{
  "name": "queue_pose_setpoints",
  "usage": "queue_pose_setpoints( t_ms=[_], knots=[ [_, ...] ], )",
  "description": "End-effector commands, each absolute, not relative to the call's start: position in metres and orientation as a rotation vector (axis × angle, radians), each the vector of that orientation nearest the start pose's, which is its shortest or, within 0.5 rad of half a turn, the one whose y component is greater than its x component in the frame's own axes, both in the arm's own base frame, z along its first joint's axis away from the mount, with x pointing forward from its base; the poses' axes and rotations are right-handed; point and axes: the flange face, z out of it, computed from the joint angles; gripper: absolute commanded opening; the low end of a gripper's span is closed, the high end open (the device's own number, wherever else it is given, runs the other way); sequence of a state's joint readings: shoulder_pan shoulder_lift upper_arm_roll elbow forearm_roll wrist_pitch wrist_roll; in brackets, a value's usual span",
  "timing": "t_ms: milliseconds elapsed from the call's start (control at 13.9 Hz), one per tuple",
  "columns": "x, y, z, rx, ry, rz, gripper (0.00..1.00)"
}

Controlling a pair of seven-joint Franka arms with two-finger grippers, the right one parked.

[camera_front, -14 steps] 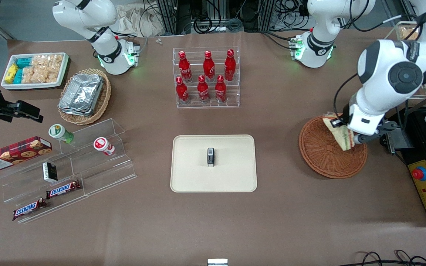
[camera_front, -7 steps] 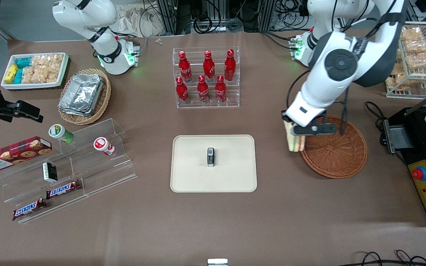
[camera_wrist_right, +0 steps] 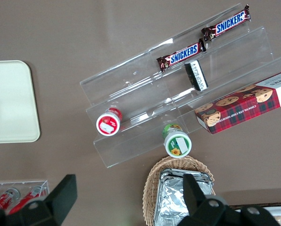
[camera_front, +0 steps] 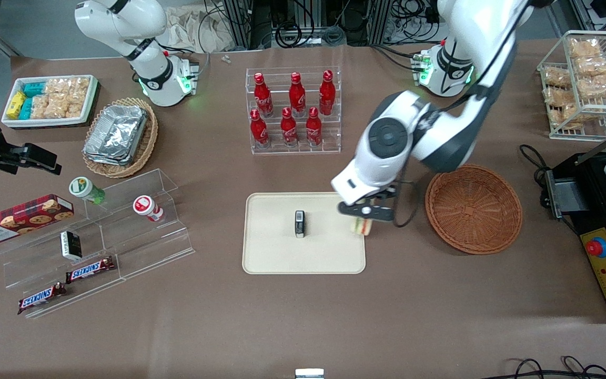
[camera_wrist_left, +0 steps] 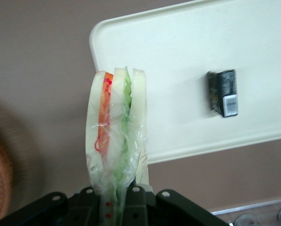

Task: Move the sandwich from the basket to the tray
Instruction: 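Lower the sandwich onto the tray beside the black box and release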

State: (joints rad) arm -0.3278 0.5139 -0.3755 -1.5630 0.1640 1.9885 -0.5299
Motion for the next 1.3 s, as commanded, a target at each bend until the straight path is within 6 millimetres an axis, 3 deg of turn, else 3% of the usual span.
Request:
queue_pose_setpoints(
  t_ms=[0, 144, 360, 649, 1081, 1153, 1225],
  knots=[
    [0.568, -0.432, 0.318, -3.153, 0.286, -0.003, 0.00],
    [0.570, -0.442, 0.288, -3.195, 0.272, -0.043, 0.00],
    [0.569, -0.442, 0.259, -3.138, 0.291, -0.069, 0.00],
    [0.567, -0.430, 0.244, -3.090, 0.264, -0.070, 0.00],
    [0.565, -0.429, 0.231, -3.091, 0.165, -0.041, 0.02],
    [0.564, -0.429, 0.229, -3.089, 0.144, -0.034, 0.29],
    [0.565, -0.428, 0.229, -3.087, 0.143, -0.036, 0.78]
  ],
)
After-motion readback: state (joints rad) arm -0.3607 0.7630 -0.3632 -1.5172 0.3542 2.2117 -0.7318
